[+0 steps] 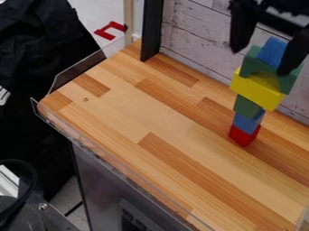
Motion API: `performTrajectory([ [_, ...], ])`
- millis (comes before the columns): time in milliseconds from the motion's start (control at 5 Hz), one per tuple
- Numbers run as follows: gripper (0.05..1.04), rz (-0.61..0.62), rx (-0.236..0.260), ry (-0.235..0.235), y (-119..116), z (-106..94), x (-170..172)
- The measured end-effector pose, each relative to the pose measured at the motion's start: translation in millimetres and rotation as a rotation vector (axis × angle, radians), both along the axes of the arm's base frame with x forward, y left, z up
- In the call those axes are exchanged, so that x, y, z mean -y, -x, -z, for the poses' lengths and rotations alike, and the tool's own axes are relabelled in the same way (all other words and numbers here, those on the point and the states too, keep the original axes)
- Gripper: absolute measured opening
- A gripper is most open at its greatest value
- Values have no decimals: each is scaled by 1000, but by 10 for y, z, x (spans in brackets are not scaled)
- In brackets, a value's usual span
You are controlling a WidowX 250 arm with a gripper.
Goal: Remove the blue block from the tower and put it on the further left side
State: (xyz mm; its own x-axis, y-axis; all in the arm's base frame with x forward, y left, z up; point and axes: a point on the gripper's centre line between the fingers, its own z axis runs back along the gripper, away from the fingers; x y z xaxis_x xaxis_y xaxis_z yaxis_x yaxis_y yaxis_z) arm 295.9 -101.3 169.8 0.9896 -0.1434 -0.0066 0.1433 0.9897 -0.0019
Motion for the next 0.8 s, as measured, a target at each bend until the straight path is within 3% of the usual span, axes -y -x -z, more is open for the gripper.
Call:
performTrajectory([
  [200, 999, 11, 14, 3, -72, -32, 22],
  [800, 972, 16, -22, 16, -157, 116, 36],
])
